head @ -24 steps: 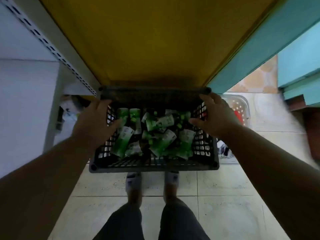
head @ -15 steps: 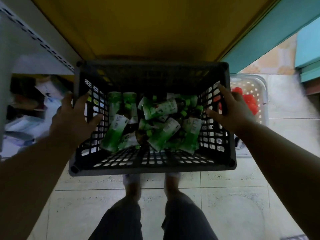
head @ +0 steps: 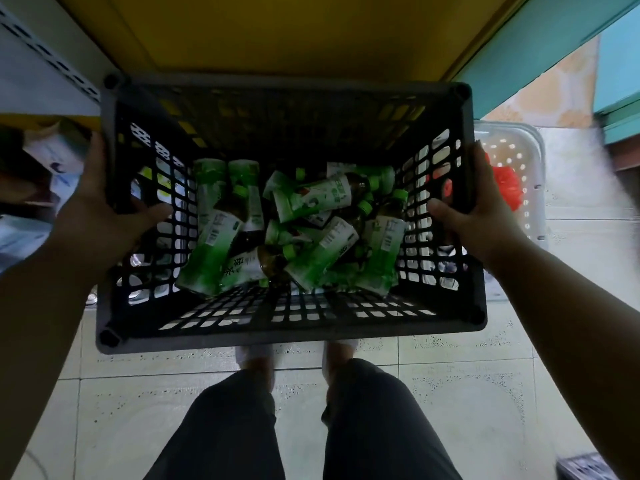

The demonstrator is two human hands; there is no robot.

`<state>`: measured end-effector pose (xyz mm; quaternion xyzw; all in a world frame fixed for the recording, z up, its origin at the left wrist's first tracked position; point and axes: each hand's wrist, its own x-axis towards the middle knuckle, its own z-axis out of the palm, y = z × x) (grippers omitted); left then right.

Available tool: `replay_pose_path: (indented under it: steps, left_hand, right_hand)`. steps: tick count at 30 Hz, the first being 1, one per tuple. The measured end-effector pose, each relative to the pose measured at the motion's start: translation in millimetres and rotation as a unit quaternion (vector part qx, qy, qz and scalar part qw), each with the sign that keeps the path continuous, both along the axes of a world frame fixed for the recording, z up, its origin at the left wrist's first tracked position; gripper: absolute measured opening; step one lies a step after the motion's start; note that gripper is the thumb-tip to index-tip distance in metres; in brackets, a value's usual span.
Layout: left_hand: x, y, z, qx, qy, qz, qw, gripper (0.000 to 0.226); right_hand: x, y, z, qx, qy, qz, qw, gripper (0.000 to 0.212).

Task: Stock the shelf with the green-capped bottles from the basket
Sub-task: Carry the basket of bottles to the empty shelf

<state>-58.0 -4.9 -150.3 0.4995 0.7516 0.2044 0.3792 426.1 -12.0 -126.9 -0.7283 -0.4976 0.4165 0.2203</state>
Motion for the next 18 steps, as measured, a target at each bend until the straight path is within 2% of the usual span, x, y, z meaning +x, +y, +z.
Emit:
replay_pose_path:
  steps: [11,14,18]
  left_hand:
    - [25,-10,31,0.034,0.009,0.011,0.999,0.103]
    - [33,-16,63,0.027,0.014,0.007,1.000,0.103]
    - [42,-33,129,0.001,0.017,0.020,1.000,0.105]
  right_hand:
    - [2,-6,12,0.001,0.013,0.014,1.000,0.104]
    - [8,-17,40,0.002,0.019,0.014,1.000,0.104]
    - [18,-32,110,-0.008,0.024,0.011,1.000,0.108]
